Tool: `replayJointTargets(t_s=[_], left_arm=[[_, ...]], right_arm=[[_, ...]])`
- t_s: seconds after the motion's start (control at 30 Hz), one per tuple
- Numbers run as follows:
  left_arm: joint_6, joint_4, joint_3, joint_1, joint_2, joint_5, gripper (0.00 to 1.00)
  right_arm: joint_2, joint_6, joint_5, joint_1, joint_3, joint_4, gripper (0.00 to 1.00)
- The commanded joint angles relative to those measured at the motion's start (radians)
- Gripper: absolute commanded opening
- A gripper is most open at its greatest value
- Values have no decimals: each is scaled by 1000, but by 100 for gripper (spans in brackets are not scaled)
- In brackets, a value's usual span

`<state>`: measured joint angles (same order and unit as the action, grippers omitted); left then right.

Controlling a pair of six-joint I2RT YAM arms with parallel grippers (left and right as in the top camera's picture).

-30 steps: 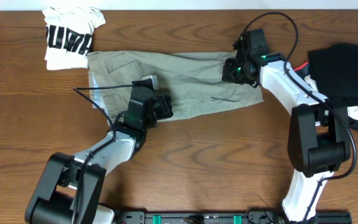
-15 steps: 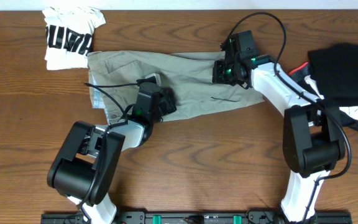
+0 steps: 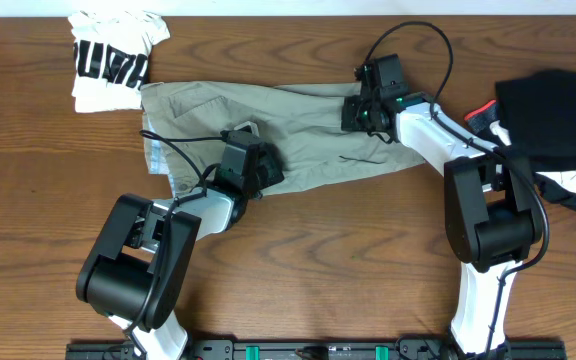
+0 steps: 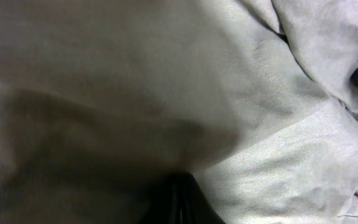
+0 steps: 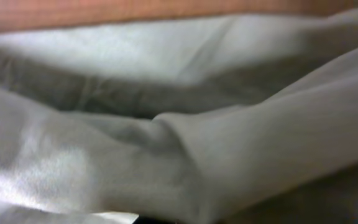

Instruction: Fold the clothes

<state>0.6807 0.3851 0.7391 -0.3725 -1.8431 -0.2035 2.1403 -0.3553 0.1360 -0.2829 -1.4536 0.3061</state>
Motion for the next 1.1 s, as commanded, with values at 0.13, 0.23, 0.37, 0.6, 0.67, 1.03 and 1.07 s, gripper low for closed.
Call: replayJointTargets(t_s=[0.13, 0.23, 0.37, 0.6, 0.67, 1.03, 1.07], left_arm=[[1, -56, -26, -5, -21, -1, 6], [-16, -58, -32, -5, -28, 1, 6], [-14, -71, -35, -5, -36, 22, 6], [-14, -67, -35, -6, -48, 33, 6], [-14, -67, -35, -6, -48, 33, 6], [-5, -63, -35, -6, -48, 33, 6], [-5, -63, -35, -6, -48, 34, 6]], right_arm=[[10, -5, -169, 70, -9, -86, 1], [10, 17, -243, 105, -10, -112, 1], [7, 42, -268, 157, -64, -35, 1], [-60, 69, -51, 164, -271, 195, 1], [-89, 84, 35, 139, -319, 235, 1], [-60, 147, 209, -72, -365, 396, 1], [-51, 135, 209, -85, -365, 403, 1]])
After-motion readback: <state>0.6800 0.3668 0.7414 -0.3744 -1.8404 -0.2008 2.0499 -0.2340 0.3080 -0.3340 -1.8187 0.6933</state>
